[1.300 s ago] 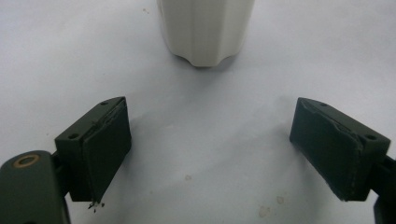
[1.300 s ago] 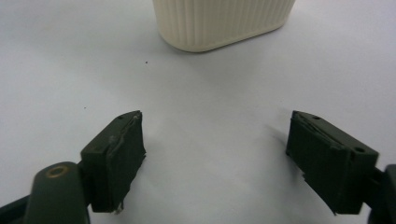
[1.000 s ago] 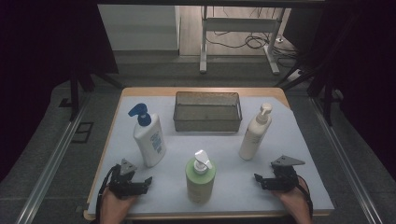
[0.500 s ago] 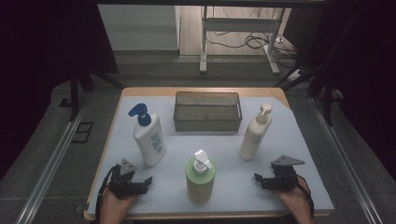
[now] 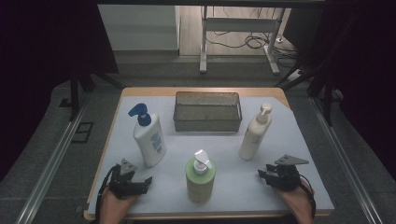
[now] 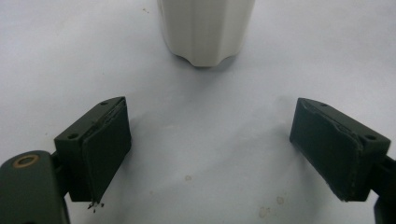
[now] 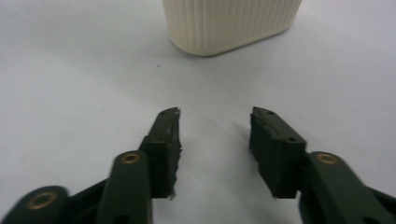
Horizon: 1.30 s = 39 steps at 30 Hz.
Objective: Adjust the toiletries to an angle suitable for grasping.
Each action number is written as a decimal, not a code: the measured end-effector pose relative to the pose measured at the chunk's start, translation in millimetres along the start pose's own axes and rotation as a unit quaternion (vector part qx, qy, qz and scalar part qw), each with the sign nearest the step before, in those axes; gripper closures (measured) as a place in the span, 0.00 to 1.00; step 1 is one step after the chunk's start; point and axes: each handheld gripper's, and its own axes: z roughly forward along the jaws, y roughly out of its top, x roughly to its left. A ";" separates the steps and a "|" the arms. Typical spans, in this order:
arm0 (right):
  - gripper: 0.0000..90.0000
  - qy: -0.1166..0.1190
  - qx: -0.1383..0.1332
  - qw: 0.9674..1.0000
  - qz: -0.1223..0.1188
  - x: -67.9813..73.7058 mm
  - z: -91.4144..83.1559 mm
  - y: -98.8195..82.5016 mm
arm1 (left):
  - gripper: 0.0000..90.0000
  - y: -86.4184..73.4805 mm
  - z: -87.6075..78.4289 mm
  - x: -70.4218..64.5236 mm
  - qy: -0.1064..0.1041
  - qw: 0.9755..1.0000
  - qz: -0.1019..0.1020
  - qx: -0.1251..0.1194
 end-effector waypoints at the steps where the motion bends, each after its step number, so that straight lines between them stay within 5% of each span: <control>1: 0.68 0.008 0.000 1.000 0.002 -0.1 -0.1 0.3 | 0.14 0.0 0.0 0.0 0.000 1.000 0.000 0.000; 10: 0.79 0.039 -0.007 0.999 0.007 -1.9 -2.6 2.8 | 0.14 0.0 0.0 0.0 0.000 1.000 0.000 0.000; 21: 0.99 0.037 -0.020 0.999 -0.002 15.1 -4.5 18.8 | 0.14 -0.1 0.0 0.0 0.000 1.000 0.000 0.000; 30: 0.99 0.037 -0.025 0.999 0.010 21.4 -0.9 27.2 | 0.14 -0.2 0.0 0.1 0.000 1.000 0.000 -0.001; 39: 0.99 0.045 -0.031 0.998 -0.010 35.8 6.0 39.3 | 0.14 -0.2 0.0 0.1 0.000 1.000 0.000 0.000</control>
